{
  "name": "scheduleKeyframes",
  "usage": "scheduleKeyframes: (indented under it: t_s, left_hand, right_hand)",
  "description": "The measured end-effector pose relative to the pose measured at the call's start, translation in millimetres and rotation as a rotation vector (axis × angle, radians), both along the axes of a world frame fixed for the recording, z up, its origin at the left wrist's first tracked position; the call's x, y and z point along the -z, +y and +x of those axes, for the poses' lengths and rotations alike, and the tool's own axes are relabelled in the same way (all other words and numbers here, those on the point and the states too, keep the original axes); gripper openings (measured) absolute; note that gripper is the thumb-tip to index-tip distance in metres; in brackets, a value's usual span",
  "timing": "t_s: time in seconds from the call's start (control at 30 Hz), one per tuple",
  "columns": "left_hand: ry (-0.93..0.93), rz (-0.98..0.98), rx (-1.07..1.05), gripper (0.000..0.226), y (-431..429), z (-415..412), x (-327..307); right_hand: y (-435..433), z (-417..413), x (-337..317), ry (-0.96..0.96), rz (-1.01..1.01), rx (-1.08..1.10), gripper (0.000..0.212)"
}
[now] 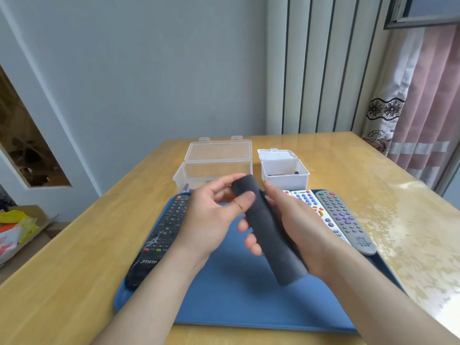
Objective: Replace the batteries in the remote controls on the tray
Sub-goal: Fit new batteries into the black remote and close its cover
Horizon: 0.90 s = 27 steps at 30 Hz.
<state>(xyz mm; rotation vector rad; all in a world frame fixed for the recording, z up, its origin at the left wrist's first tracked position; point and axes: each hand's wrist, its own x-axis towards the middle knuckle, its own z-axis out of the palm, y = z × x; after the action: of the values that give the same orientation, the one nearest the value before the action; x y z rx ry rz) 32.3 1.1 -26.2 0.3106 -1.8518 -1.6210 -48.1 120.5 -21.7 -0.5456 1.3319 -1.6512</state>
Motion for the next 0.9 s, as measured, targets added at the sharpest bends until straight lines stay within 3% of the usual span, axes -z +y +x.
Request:
scheduleKeyframes:
  t_s: [0.07,0.13,0.2,0.27,0.33,0.43,0.53,0.67,0.73,0.8,0.9]
  left_hand:
    - [0.121,0.094,-0.111,0.028,-9,2,-4]
    - [0.225,0.205,-0.188,0.028,-24,5,-6]
    - [0.239,0.273,-0.183,0.031,-36,10,-6]
    - [0.185,0.313,-0.047,0.029,-40,14,-6]
    - [0.091,0.197,0.144,0.026,-35,17,-7]
    - [-0.067,-0.178,0.243,0.032,-16,12,-1]
    - [-0.185,-0.385,0.206,0.040,-8,6,5]
    - [-0.258,-0.183,0.327,0.037,-12,11,2]
    - [-0.284,-0.149,0.282,0.034,-10,10,3]
    - [-0.305,-0.177,0.192,0.029,-11,7,4]
    - [-0.386,-0.268,0.093,0.025,-17,5,7]
  right_hand:
    - [2,-6,4,0.033,0.076,-0.134,0.059]
    - [5,-12,4,0.100,0.107,-0.141,0.053]
    - [4,-19,4,0.053,0.034,0.026,0.040]
    - [3,-25,3,-0.066,-0.070,0.252,0.032]
    - [3,-29,4,-0.192,-0.184,0.381,0.023]
    - [2,-23,8,-0.216,-0.260,0.292,0.020]
    - [-1,-15,13,-0.050,-0.210,0.185,0.025]
    - [2,-19,11,0.082,-0.216,0.273,0.020]
    - [3,-15,10,0.225,-0.139,0.256,0.016]
    - [1,-8,7,0.454,0.027,0.205,0.011]
    - [-2,-14,14,0.973,0.303,0.306,0.034]
